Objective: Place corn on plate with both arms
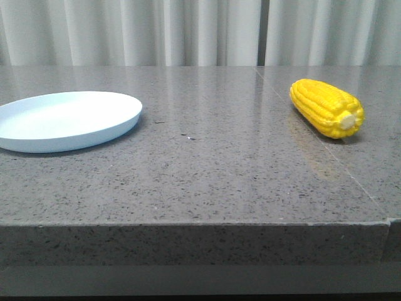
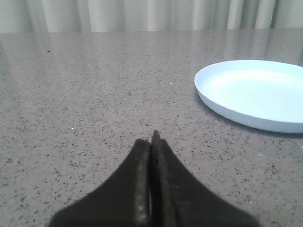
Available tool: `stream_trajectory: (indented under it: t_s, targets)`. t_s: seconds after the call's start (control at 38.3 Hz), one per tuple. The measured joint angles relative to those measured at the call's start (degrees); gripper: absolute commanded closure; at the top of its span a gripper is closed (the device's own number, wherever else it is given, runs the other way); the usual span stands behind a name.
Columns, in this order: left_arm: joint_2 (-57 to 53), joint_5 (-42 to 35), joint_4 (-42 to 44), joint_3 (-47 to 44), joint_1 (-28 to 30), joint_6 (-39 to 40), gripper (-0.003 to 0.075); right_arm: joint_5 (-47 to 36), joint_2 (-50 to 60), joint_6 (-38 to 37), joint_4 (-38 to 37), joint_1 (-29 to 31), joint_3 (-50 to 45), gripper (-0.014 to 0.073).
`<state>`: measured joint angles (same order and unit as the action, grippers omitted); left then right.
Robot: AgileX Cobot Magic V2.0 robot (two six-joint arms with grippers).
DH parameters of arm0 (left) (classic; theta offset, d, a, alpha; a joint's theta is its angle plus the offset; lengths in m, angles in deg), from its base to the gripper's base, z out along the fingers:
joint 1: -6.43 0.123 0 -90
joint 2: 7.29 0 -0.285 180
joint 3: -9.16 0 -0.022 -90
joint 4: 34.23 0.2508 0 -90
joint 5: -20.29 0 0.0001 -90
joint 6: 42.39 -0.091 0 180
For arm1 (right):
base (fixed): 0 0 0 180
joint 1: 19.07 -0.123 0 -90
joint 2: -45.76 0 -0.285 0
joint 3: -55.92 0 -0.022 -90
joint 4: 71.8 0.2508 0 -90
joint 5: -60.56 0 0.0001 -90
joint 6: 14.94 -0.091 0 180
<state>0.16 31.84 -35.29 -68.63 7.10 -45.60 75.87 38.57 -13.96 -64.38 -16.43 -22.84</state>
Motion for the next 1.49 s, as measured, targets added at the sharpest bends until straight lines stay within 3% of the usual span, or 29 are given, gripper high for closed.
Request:
stream_trajectory:
  t_s: [0.68, 0.94, 1.1, 1.25, 1.49]
  targets:
    - [0.0, -0.1, 0.1, 0.0, 0.0, 0.0, 0.0741, -1.7, 0.0, 0.0, 0.0, 0.0, 0.0, 0.0653]
    - [0.0, -8.5, 0.2, 0.0, 0.0, 0.0, 0.0741, -6.8, 0.0, 0.0, 0.0, 0.0, 0.4, 0.0651]
    - [0.0, -11.9, 0.2, 1.4, 0.0, 0.0, 0.0741, -5.1, 0.0, 0.0, 0.0, 0.0, 5.8, 0.0651]
    - [0.0, -8.7, 0.7, 10.7, 0.0, 0.0, 0.0741, 1.4, -0.7, 0.0, 0.0, 0.0, 15.9, 0.0651]
    - [8.6, 5.1, 2.7, 26.7, 0.0, 0.0, 0.0741, 9.0, -12.7, 0.0, 0.0, 0.0, 30.0, 0.0651]
